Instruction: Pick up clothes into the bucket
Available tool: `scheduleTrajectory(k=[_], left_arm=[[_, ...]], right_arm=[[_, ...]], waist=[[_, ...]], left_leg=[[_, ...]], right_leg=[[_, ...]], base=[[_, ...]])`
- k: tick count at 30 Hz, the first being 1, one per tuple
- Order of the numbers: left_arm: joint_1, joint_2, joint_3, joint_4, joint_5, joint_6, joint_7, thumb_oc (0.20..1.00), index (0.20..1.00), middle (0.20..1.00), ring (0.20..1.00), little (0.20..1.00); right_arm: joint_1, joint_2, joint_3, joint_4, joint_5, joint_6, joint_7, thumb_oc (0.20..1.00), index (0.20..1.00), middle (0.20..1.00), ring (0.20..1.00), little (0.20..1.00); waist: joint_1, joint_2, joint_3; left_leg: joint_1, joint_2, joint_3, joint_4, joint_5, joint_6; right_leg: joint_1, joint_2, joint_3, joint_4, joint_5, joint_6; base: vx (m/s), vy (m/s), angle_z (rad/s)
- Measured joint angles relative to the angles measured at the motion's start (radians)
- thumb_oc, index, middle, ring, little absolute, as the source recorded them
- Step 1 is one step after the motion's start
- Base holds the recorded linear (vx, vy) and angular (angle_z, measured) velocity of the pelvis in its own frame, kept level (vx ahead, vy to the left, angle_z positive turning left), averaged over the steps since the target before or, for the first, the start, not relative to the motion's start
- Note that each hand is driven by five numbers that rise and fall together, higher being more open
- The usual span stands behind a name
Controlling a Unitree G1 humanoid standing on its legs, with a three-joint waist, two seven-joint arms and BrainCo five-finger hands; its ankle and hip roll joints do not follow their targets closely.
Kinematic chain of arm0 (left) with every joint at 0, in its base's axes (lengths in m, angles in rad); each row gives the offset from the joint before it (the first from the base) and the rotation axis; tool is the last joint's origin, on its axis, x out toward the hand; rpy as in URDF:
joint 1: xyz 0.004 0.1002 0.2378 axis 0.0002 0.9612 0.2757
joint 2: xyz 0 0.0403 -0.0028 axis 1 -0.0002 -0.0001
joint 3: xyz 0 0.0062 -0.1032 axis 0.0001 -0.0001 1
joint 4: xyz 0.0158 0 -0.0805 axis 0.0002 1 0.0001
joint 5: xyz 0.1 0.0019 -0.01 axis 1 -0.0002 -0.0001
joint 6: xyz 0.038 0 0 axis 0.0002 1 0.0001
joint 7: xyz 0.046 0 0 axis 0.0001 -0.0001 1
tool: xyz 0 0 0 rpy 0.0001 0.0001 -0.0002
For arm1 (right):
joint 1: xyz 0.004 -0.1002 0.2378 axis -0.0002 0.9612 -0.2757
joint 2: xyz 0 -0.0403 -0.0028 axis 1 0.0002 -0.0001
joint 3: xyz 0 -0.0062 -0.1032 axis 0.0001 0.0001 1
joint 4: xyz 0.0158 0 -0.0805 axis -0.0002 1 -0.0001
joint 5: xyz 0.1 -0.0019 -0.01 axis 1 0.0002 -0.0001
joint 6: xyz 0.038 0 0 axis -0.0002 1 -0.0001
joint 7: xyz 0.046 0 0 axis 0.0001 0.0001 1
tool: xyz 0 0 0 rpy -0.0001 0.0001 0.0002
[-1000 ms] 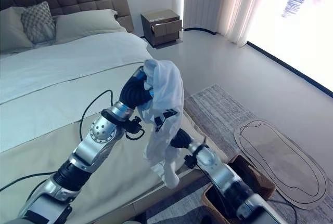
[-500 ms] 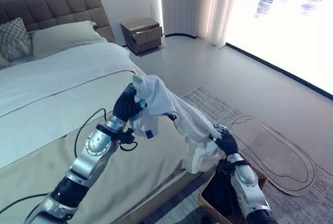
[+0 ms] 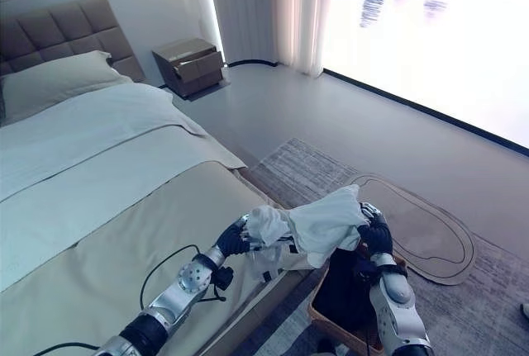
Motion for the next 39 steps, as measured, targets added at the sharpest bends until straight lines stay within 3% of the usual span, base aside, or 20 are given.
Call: scheduleTrajectory(k=[6,9,13,15,17,22,24,25,26,27,28,29,30,31,32,33,34,35,37,39], left_arm=[[0.002,0.004,-0.005,0.003,-0.001,0.002,-0.059,1.0,1.0,1.0,1.0,1.0],[0.013,0.052,0.001,0.001,-0.045,0.003,-0.137,1.0,1.0,1.0,1.0,1.0],[0.044,0.076,0.053,0.041,-0.186,0.016,-0.199,1.0,1.0,1.0,1.0,1.0],[0.049,0.074,0.062,0.042,-0.242,0.022,-0.224,1.0,1.0,1.0,1.0,1.0],[0.104,0.088,0.12,0.026,-0.373,0.032,-0.279,1.0,1.0,1.0,1.0,1.0],[0.136,0.155,0.15,-0.018,-0.412,0.044,-0.293,1.0,1.0,1.0,1.0,1.0],[0.159,0.159,0.195,-0.021,-0.443,0.044,-0.295,1.0,1.0,1.0,1.0,1.0],[0.173,0.156,0.213,-0.021,-0.454,0.043,-0.296,1.0,1.0,1.0,1.0,1.0],[0.189,0.157,0.239,-0.021,-0.474,0.044,-0.296,1.0,1.0,1.0,1.0,1.0],[0.192,0.16,0.248,-0.021,-0.477,0.044,-0.295,1.0,1.0,1.0,1.0,1.0],[0.21,0.157,0.27,-0.023,-0.481,0.044,-0.294,1.0,1.0,1.0,1.0,1.0],[0.221,0.15,0.286,-0.026,-0.482,0.043,-0.293,1.0,1.0,1.0,1.0,1.0],[0.247,0.153,0.298,-0.043,-0.485,0.042,-0.292,1.0,1.0,1.0,1.0,1.0],[0.26,0.154,0.307,-0.052,-0.487,0.042,-0.291,1.0,1.0,1.0,1.0,1.0],[0.268,0.157,0.31,-0.057,-0.488,0.041,-0.286,1.0,1.0,1.0,1.0,1.0],[0.288,0.169,0.322,-0.068,-0.488,0.037,-0.273,1.0,1.0,1.0,1.0,1.0],[0.291,0.184,0.323,-0.073,-0.486,0.036,-0.266,1.0,1.0,1.0,1.0,1.0],[0.288,0.19,0.326,-0.074,-0.477,0.035,-0.25,1.0,1.0,1.0,1.0,1.0],[0.301,0.126,0.325,-0.102,-0.458,0.006,-0.207,1.0,1.0,1.0,1.0,1.0],[0.301,0.081,0.325,-0.124,-0.453,-0.003,-0.187,1.0,1.0,1.0,1.0,1.0]], right_arm=[[0.058,-0.008,-0.046,-0.027,0.01,0.0,0.009,0.2,0.2,0.2,0.2,0.2],[0.056,-0.039,-0.047,-0.022,0.01,0.005,0.019,0.2,0.2,0.2,0.2,0.2],[0.026,-0.091,-0.06,-0.021,0.01,0.009,0.032,0.2,0.2,0.2,0.2,0.2],[0.023,-0.095,-0.089,-0.021,0.011,0.01,0.034,0.2,0.2,0.2,0.2,0.2],[-0.012,-0.064,-0.103,-0.022,0.011,0.011,0.035,0.2,0.2,0.2,0.2,0.2],[-0.036,-0.007,-0.109,-0.012,0.003,0.013,0.005,0.2,0.2,0.2,0.2,0.2],[-0.065,0.014,-0.108,-0.001,-0.006,0.016,-0.012,0.2,0.2,0.2,0.2,0.2],[-0.082,0.022,-0.106,0.007,-0.011,0.016,-0.017,0.2,0.2,0.2,0.2,0.2],[-0.115,0.032,-0.105,0.019,-0.013,0.017,-0.028,0.2,0.2,0.2,0.2,0.2],[-0.119,0.034,-0.105,0.02,-0.014,0.017,-0.03,0.2,0.2,0.2,0.2,0.2],[-0.121,0.037,-0.104,0.033,-0.023,0.017,-0.034,0.2,0.2,0.2,0.2,0.2],[-0.128,0.038,-0.103,0.049,-0.033,0.018,-0.039,0.2,0.2,0.2,0.2,0.2],[-0.133,0.037,-0.102,0.058,-0.05,0.022,-0.051,0.2,0.2,0.2,0.2,0.2],[-0.135,0.038,-0.102,0.059,-0.056,0.022,-0.054,0.2,0.2,0.2,0.2,0.2],[-0.135,0.038,-0.102,0.058,-0.065,0.022,-0.06,0.2,0.2,0.2,0.2,0.2],[-0.15,0.041,-0.083,0.059,-0.087,0.024,-0.074,0.2,0.2,0.2,0.2,0.2],[-0.157,0.046,-0.072,0.059,-0.093,0.023,-0.078,0.2,0.2,0.2,0.2,0.2],[-0.165,0.045,-0.056,0.061,-0.104,0.026,-0.082,0.2,0.2,0.2,0.2,0.2],[-0.165,0.027,-0.053,0.059,-0.122,0.039,-0.108,0.2,0.2,0.2,0.2,0.2],[-0.165,0.01,-0.05,0.052,-0.123,0.04,-0.119,0.2,0.2,0.2,0.2,0.2]], waist=[[-0.008,0.035,0.037],[-0.005,0.048,0.06],[-0.003,0.03,0.083],[-0.008,0.028,0.087],[-0.004,0.003,0.097],[-0.003,-0.039,0.105],[0.026,-0.046,0.111],[0.031,-0.046,0.112],[0.059,-0.043,0.118],[0.075,-0.047,0.121],[0.084,-0.047,0.126],[0.09,-0.046,0.125],[0.112,-0.036,0.129],[0.126,-0.036,0.13],[0.135,-0.039,0.129],[0.159,-0.067,0.118],[0.164,-0.086,0.118],[0.161,-0.098,0.124],[0.16,-0.053,0.122],[0.158,-0.032,0.118]], left_leg=[[-0.001,-0.004,-0.018,0.0,0.001,0.003],[-0.014,0.02,-0.017,0.026,-0.005,-0.003],[-0.069,-0.008,-0.092,0.149,-0.074,-0.001],[-0.065,-0.021,-0.105,0.136,-0.084,0.0],[-0.039,-0.077,-0.128,0.096,-0.102,0.042],[-0.032,-0.116,-0.09,0.11,-0.102,0.063],[-0.017,-0.125,-0.04,0.13,-0.118,0.082],[-0.017,-0.122,-0.018,0.142,-0.125,0.092],[-0.003,-0.102,0.04,0.145,-0.131,0.097],[0.002,-0.1,0.059,0.147,-0.131,0.097],[0.014,-0.089,0.088,0.148,-0.12,0.092],[0.02,-0.079,0.106,0.143,-0.114,0.089],[0.029,-0.064,0.133,0.141,-0.113,0.091],[0.033,-0.06,0.139,0.137,-0.118,0.097],[0.034,-0.056,0.145,0.134,-0.118,0.097],[0.033,-0.073,0.15,0.123,-0.119,0.095],[0.033,-0.076,0.149,0.122,-0.111,0.081],[0.034,-0.074,0.148,0.122,-0.099,0.052],[0.023,-0.025,0.117,0.113,-0.084,0.061],[0.014,-0.001,0.099,0.113,-0.081,0.065]], right_leg=[[0.012,-0.01,-0.012,-0.007,0.0,0.012],[0.003,0.02,0.009,-0.013,-0.005,0.004],[-0.009,0.03,0.035,-0.013,0.001,-0.029],[-0.015,0.021,0.041,-0.012,0.013,-0.025],[-0.054,-0.01,0.104,0.011,0.011,-0.02],[-0.106,-0.046,0.135,0.083,0.025,0.004],[-0.149,-0.042,0.137,0.142,0.058,0.002],[-0.169,-0.037,0.131,0.157,0.081,-0.002],[-0.187,-0.033,0.05,0.149,0.133,-0.026],[-0.178,-0.042,0.012,0.132,0.138,-0.034],[-0.173,-0.073,-0.097,0.217,0.024,-0.075],[-0.18,-0.088,-0.129,0.282,-0.004,-0.076],[-0.195,-0.135,-0.162,0.395,-0.041,-0.054],[-0.191,-0.162,-0.166,0.417,-0.053,-0.04],[-0.18,-0.19,-0.167,0.413,-0.063,-0.024],[-0.132,-0.235,-0.177,0.307,-0.046,0.006],[-0.112,-0.242,-0.173,0.268,-0.02,0.015],[-0.071,-0.229,-0.181,0.21,-0.027,0.072],[-0.045,-0.155,-0.185,0.138,-0.004,0.06],[-0.046,-0.126,-0.187,0.122,0.001,0.054]], base=[[-0.05,-0.082,0.06],[-0.12,-0.146,-0.08],[-0.07,-0.011,-0.25],[0.0,0.154,-0.21],[0.03,0.19,-0.59],[0.0,0.163,-0.24],[-0.05,0.101,-0.72],[-0.03,-0.002,-1.04],[-0.02,-0.034,-0.95],[-0.03,-0.093,-0.79],[-0.02,-0.112,-0.31],[-0.01,-0.129,-0.45],[0.01,-0.13,-0.52],[0.01,-0.098,-0.53],[0.01,-0.109,-0.49],[0.03,-0.111,-0.47],[0.03,-0.232,-0.41],[0.03,-0.184,-0.15],[0.0,-0.162,-0.11],[-0.03,-0.153,-0.12]])
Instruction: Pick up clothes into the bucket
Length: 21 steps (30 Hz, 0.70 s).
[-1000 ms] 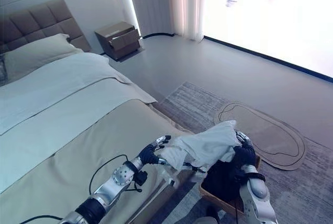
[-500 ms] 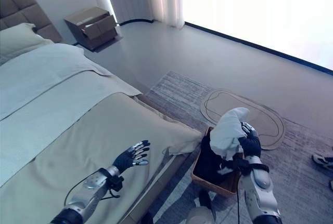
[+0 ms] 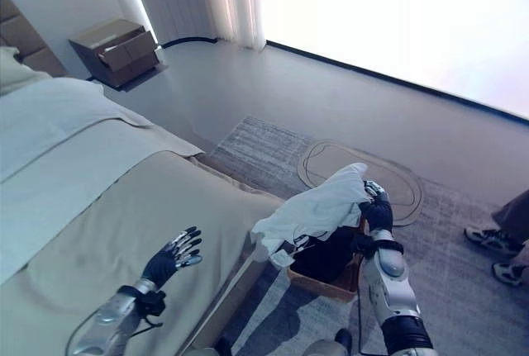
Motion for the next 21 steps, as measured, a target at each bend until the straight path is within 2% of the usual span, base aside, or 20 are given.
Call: scheduleTrajectory(k=[1,2,5,6,9,11,12,13,15,19,21], left_arm=[[-0.001,-0.028,-0.002,-0.021,0.006,-0.007,0.011,1.0,1.0,1.0,1.0,1.0],[-0.002,-0.037,-0.002,-0.035,0.011,-0.013,0.02,1.0,1.0,1.0,1.0,1.0],[-0.023,-0.027,-0.003,-0.067,0.023,-0.041,0.056,1.0,1.0,1.0,1.0,1.0],[-0.043,-0.01,-0.006,-0.074,0.023,-0.045,0.069,1.0,1.0,1.0,1.0,1.0],[-0.091,0.049,-0.031,-0.088,0.023,-0.051,0.092,1.0,1.0,1.0,1.0,1.0],[-0.1,0.075,-0.054,-0.096,0.024,-0.063,0.101,1.0,1.0,1.0,1.0,1.0],[-0.101,0.075,-0.054,-0.097,0.024,-0.069,0.109,1.0,1.0,1.0,1.0,1.0],[-0.106,0.077,-0.051,-0.117,0.024,-0.08,0.136,1.0,1.0,1.0,1.0,1.0],[-0.129,0.073,-0.051,-0.129,0.024,-0.087,0.169,1.0,1.0,1.0,1.0,1.0],[-0.171,0.073,-0.044,-0.21,0.024,-0.126,0.263,1.0,1.0,1.0,1.0,1.0],[-0.175,0.078,-0.043,-0.25,0.024,-0.146,0.296,1.0,1.0,1.0,1.0,1.0]], right_arm=[[-0.001,-0.018,0.0,-0.002,-0.001,0.0,-0.002,0.2,0.2,0.2,0.2,0.2],[-0.001,-0.028,0.0,-0.004,-0.005,-0.001,-0.009,0.2,0.2,0.2,0.2,0.2],[-0.042,-0.056,0.002,-0.004,-0.008,-0.002,-0.043,0.2,0.2,0.2,0.2,0.2],[-0.086,-0.06,0.006,0.004,-0.007,-0.002,-0.062,0.2,0.2,0.2,0.2,0.2],[-0.221,-0.069,0.026,0.026,-0.008,-0.004,-0.101,0.2,0.2,0.2,0.2,0.2],[-0.299,-0.087,0.033,0.059,-0.02,-0.006,-0.126,0.2,0.2,0.2,0.2,0.2],[-0.318,-0.094,0.035,0.06,-0.035,-0.006,-0.141,0.2,0.2,0.2,0.2,0.2],[-0.363,-0.109,0.035,0.061,-0.054,-0.011,-0.168,0.2,0.2,0.2,0.2,0.2],[-0.399,-0.119,0.031,0.077,-0.068,-0.013,-0.205,0.2,0.2,0.2,0.2,0.2],[-0.463,-0.127,0.028,0.166,-0.087,-0.019,-0.295,0.2,0.2,0.2,0.2,0.2],[-0.499,-0.134,0.03,0.211,-0.087,-0.019,-0.321,0.2,0.2,0.2,0.2,0.2]], waist=[[-0.002,0.004,0.0],[-0.007,0.007,0.0],[-0.026,0.008,0.009],[-0.024,0.01,0.041],[-0.019,0.022,0.139],[-0.019,0.032,0.181],[-0.019,0.035,0.192],[-0.019,0.037,0.225],[-0.019,0.036,0.277],[-0.017,0.037,0.335],[-0.017,0.038,0.34]], left_leg=[[-0.012,0.008,-0.011,0.002,0.002,0.001],[-0.029,0.015,-0.021,0.015,0.005,-0.013],[-0.143,0.016,-0.057,0.059,0.012,-0.026],[-0.189,0.016,-0.07,0.079,0.027,-0.043],[-0.272,0.015,-0.092,0.117,0.029,-0.041],[-0.314,0.008,-0.095,0.127,0.029,-0.039],[-0.335,0.006,-0.095,0.135,0.026,-0.035],[-0.391,0.001,-0.098,0.168,0.024,-0.036],[-0.425,-0.001,-0.103,0.196,0.024,-0.036],[-0.538,-0.006,-0.118,0.271,0.019,-0.039],[-0.586,-0.007,-0.12,0.297,0.018,-0.039]], right_leg=[[-0.001,0.011,-0.004,-0.006,0.003,-0.003],[-0.006,0.015,-0.006,-0.008,0.001,-0.005],[-0.086,0.015,-0.022,0.005,0.011,-0.016],[-0.123,0.014,-0.024,0.015,0.027,-0.027],[-0.2,0.006,-0.026,0.058,0.032,-0.038],[-0.246,-0.004,-0.025,0.083,0.024,-0.04],[-0.272,-0.007,-0.023,0.099,0.022,-0.042],[-0.332,-0.018,-0.008,0.141,0.012,-0.049],[-0.368,-0.023,0.001,0.175,0.009,-0.055],[-0.497,-0.041,0.024,0.29,-0.025,-0.078],[-0.556,-0.048,0.034,0.336,-0.037,-0.081]], base=[[-0.1,-0.171,-0.02],[-0.23,-0.186,0.12],[-0.28,-0.147,0.23],[-0.21,-0.083,0.22],[-0.12,-0.048,0.16],[-0.11,-0.026,0.08],[-0.11,-0.025,0.06],[-0.05,-0.017,0.02],[-0.1,-0.044,0.04],[-0.07,-0.032,0.06],[-0.08,-0.026,0.0]])
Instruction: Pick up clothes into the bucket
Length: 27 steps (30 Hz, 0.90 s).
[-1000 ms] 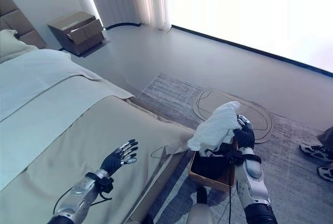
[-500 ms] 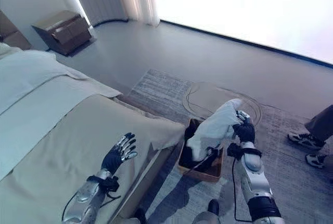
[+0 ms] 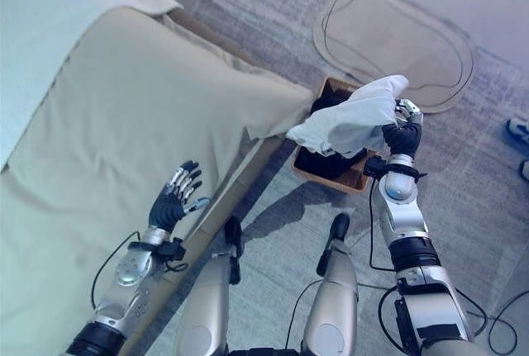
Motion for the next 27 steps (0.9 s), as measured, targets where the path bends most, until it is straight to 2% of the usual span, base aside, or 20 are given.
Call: scheduleTrajectory(k=[3,7,12,16,22,24,27], left_arm=[[-0.003,0.007,-0.009,-0.035,0.002,-0.008,0.032,1.0,1.0,1.0,1.0,1.0],[-0.001,0.022,-0.053,-0.046,0.0,-0.021,0.049,1.0,1.0,1.0,1.0,1.0],[-0.001,0.034,-0.101,-0.069,-0.001,-0.021,0.067,1.0,1.0,1.0,1.0,1.0],[-0.008,0.044,-0.133,-0.074,-0.001,-0.019,0.081,1.0,1.0,1.0,1.0,1.0],[-0.01,0.044,-0.136,-0.08,-0.004,-0.02,0.097,1.0,1.0,1.0,1.0,1.0],[-0.013,0.045,-0.138,-0.079,-0.006,-0.02,0.108,1.0,1.0,1.0,1.0,1.0],[-0.023,0.058,-0.158,-0.08,-0.006,-0.023,0.12,1.0,1.0,1.0,1.0,1.0]], right_arm=[[-0.068,-0.022,0.001,0.064,0.002,-0.001,-0.037,0.2,0.2,0.2,0.2,0.2],[-0.216,-0.1,0.016,0.171,0.029,-0.002,-0.073,0.2,0.2,0.2,0.2,0.2],[-0.332,-0.179,0.073,0.263,0.053,-0.004,-0.093,0.2,0.2,0.2,0.2,0.2],[-0.381,-0.193,0.109,0.306,0.061,-0.004,-0.1,0.2,0.2,0.2,0.2,0.2],[-0.396,-0.188,0.12,0.306,0.061,-0.008,-0.111,0.2,0.2,0.2,0.2,0.2],[-0.395,-0.183,0.144,0.342,0.059,-0.009,-0.111,0.2,0.2,0.2,0.2,0.2],[-0.416,-0.164,0.18,0.51,0.057,0.003,-0.099,0.2,0.2,0.2,0.2,0.2]], waist=[[-0.001,0.003,0.007],[0.001,0.009,0.015],[0.022,0.017,0.022],[0.024,0.018,0.023],[0.024,0.018,0.023],[0.024,0.018,0.023],[0.028,0.018,0.023]], left_leg=[[-0.047,0.0,0.0,0.022,-0.001,-0.001],[-0.14,0.001,0.003,0.068,-0.005,-0.002],[-0.223,0.003,-0.006,0.126,-0.017,-0.007],[-0.278,-0.001,-0.033,0.18,-0.047,-0.012],[-0.352,-0.006,-0.036,0.273,-0.084,-0.008],[-0.372,-0.007,-0.037,0.29,-0.089,-0.006],[-0.393,-0.012,-0.037,0.306,-0.091,-0.007]], right_leg=[[-0.061,-0.003,0.011,0.038,-0.012,-0.009],[-0.171,-0.006,0.04,0.095,-0.021,-0.018],[-0.255,-0.008,0.051,0.15,-0.04,-0.02],[-0.304,-0.017,0.06,0.218,-0.081,-0.017],[-0.368,-0.023,0.082,0.281,-0.099,-0.018],[-0.385,-0.025,0.087,0.295,-0.099,-0.019],[-0.409,-0.031,0.097,0.31,-0.103,-0.023]], base=[[-0.08,0.007,-0.03],[-0.04,0.001,-0.05],[0.02,-0.013,0.0],[0.05,0.011,0.13],[0.01,0.008,0.01],[0.0,0.0,0.0],[0.01,0.008,0.01]])
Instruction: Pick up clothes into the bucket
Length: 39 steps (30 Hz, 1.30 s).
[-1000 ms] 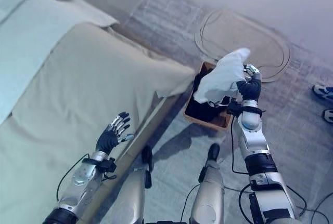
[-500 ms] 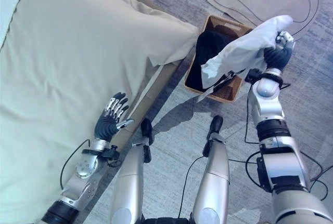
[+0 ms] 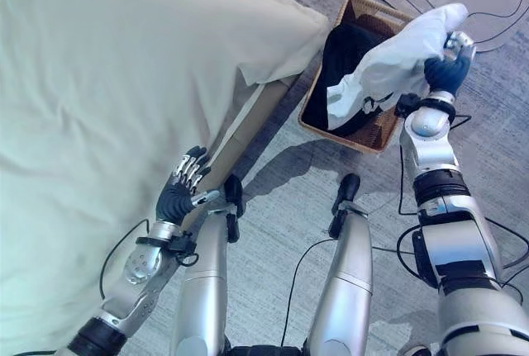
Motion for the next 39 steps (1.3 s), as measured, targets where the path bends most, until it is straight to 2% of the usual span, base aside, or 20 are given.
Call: scheduleTrajectory(k=[2,6,18,19,21,32,39], left_arm=[[0.0,0.008,-0.005,0.0,0.0,0.0,0.0,1.0,1.0,1.0,1.0,1.0],[-0.011,0.015,-0.014,0.0,0.0,0.0,0.001,1.0,1.0,1.0,1.0,1.0],[-0.025,0.016,-0.02,-0.001,0.0,0.0,0.007,1.0,1.0,1.0,1.0,1.0],[-0.026,0.016,-0.02,-0.001,0.0,0.0,0.007,1.0,1.0,1.0,1.0,1.0],[-0.026,0.017,-0.02,-0.001,-0.002,0.0,0.006,1.0,1.0,1.0,1.0,1.0],[-0.044,0.023,-0.019,-0.001,-0.004,0.0,0.006,1.0,1.0,1.0,1.0,1.0],[-0.054,0.022,-0.019,0.0,-0.005,0.001,0.003,1.0,1.0,1.0,1.0,1.0]], right_arm=[[-0.009,0.008,0.041,0.082,-0.017,0.021,0.018,0.2,0.2,0.2,0.2,0.2],[-0.023,0.017,0.047,0.158,-0.04,0.059,0.044,0.2,0.2,0.2,0.2,0.2],[-0.071,0.008,0.05,0.16,-0.067,0.06,0.049,0.2,0.2,0.2,0.2,0.2],[-0.075,0.002,0.05,0.156,-0.067,0.06,0.049,0.247,0.247,0.247,0.247,0.247],[-0.079,-0.005,0.05,0.156,-0.07,0.06,0.048,1.0,1.0,1.0,1.0,1.0],[-0.089,-0.021,0.071,0.16,-0.101,0.06,0.046,1.0,1.0,1.0,1.0,1.0],[-0.078,-0.014,0.071,0.166,-0.105,0.061,0.045,1.0,1.0,1.0,1.0,1.0]], waist=[[0.004,0.0,0.0],[0.004,0.003,0.002],[0.019,0.006,0.003],[0.02,0.006,0.003],[0.019,0.006,0.003],[0.018,0.005,0.003],[0.014,0.005,0.002]], left_leg=[[-0.007,-0.002,0.001,0.007,-0.001,-0.001],[-0.021,-0.011,0.002,0.023,-0.005,-0.001],[-0.031,-0.016,0.002,0.025,-0.015,0.003],[-0.032,-0.017,0.002,0.024,-0.015,0.003],[-0.031,-0.017,0.003,0.024,-0.015,0.003],[-0.004,-0.017,0.003,0.025,-0.015,0.003],[0.065,-0.016,0.011,-0.014,-0.015,0.007]], right_leg=[[-0.009,-0.002,0.003,0.008,-0.002,0.0],[-0.029,-0.012,0.011,0.027,-0.008,-0.001],[-0.035,-0.014,0.015,0.026,-0.014,0.003],[-0.035,-0.014,0.015,0.024,-0.012,0.0],[-0.035,-0.014,0.015,0.023,-0.011,0.0],[-0.002,-0.014,0.012,0.011,-0.005,0.008],[0.073,-0.008,0.006,-0.04,0.007,0.011]], base=[[0.01,0.016,0.0],[0.02,0.022,0.03],[0.0,0.001,0.0],[0.0,0.0,0.0],[0.0,0.0,0.0],[0.0,0.0,0.0],[-0.03,0.001,-0.01]])
